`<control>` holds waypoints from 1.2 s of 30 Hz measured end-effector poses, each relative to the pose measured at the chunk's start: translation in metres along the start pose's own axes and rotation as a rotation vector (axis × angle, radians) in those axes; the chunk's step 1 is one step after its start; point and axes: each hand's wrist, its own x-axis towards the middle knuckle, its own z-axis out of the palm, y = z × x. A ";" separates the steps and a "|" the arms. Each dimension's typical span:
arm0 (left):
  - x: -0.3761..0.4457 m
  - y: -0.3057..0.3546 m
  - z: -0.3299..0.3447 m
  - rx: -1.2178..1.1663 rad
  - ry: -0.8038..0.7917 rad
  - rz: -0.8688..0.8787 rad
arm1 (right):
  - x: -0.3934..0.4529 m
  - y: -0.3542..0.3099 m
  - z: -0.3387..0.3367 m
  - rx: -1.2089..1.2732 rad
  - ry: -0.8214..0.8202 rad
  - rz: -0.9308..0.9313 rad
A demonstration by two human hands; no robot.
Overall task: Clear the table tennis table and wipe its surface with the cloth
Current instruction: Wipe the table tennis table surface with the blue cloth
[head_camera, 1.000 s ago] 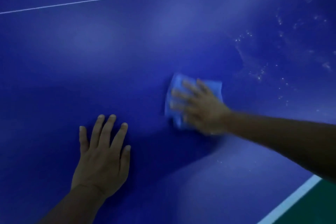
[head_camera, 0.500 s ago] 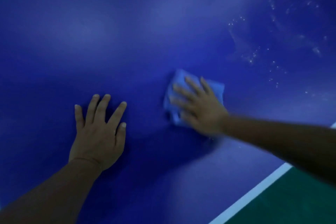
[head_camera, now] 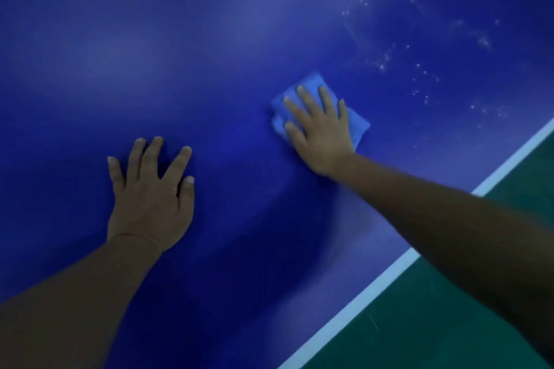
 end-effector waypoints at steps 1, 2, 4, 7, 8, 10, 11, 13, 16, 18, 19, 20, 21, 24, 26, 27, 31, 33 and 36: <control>0.000 0.000 0.000 0.001 -0.002 -0.001 | -0.040 -0.005 -0.001 0.003 0.002 -0.068; 0.000 0.000 -0.001 0.000 -0.001 -0.003 | -0.088 -0.010 -0.002 0.001 -0.025 -0.131; 0.000 0.001 -0.001 -0.004 -0.008 -0.007 | -0.176 -0.011 -0.010 0.027 -0.091 -0.240; 0.000 0.002 -0.002 -0.003 -0.013 -0.009 | -0.207 0.026 -0.017 -0.015 -0.150 -0.288; 0.000 0.002 -0.003 -0.007 -0.012 -0.009 | -0.197 0.036 -0.015 -0.045 -0.147 -0.187; 0.001 0.004 -0.004 -0.013 -0.013 -0.011 | -0.163 0.040 -0.014 -0.014 -0.074 0.208; 0.001 0.004 -0.004 -0.016 -0.016 -0.013 | -0.147 0.031 -0.013 0.028 -0.040 0.446; 0.000 0.003 -0.004 -0.016 -0.017 -0.017 | -0.129 -0.005 -0.007 0.087 -0.012 0.799; -0.002 0.002 -0.002 -0.006 -0.006 -0.018 | -0.152 -0.082 -0.002 0.060 0.044 0.602; -0.002 0.002 -0.002 -0.012 -0.003 -0.021 | -0.194 -0.102 -0.002 0.054 -0.047 0.288; -0.002 0.002 -0.001 -0.013 -0.001 -0.020 | -0.207 -0.092 -0.003 0.053 -0.066 0.225; -0.002 0.001 -0.001 -0.012 0.000 -0.018 | -0.214 -0.072 -0.004 0.060 -0.069 0.237; -0.002 0.001 -0.002 -0.008 0.000 -0.015 | -0.218 -0.049 -0.005 0.036 -0.058 0.308; 0.000 0.002 -0.001 -0.001 -0.010 -0.005 | -0.217 0.020 -0.010 -0.033 -0.059 0.606; 0.001 0.003 -0.001 0.006 -0.010 -0.011 | -0.209 0.041 -0.014 0.028 -0.053 0.786; 0.000 0.003 -0.001 0.009 -0.011 -0.016 | -0.204 0.037 -0.014 0.050 -0.034 0.847; -0.001 0.005 -0.002 0.013 -0.014 -0.023 | -0.208 -0.049 -0.006 0.005 -0.010 0.670; -0.001 0.006 -0.003 0.016 -0.020 -0.028 | -0.229 -0.089 -0.005 0.017 -0.050 0.342; 0.000 0.007 -0.006 0.016 -0.032 -0.026 | -0.222 -0.053 -0.009 0.052 -0.080 0.058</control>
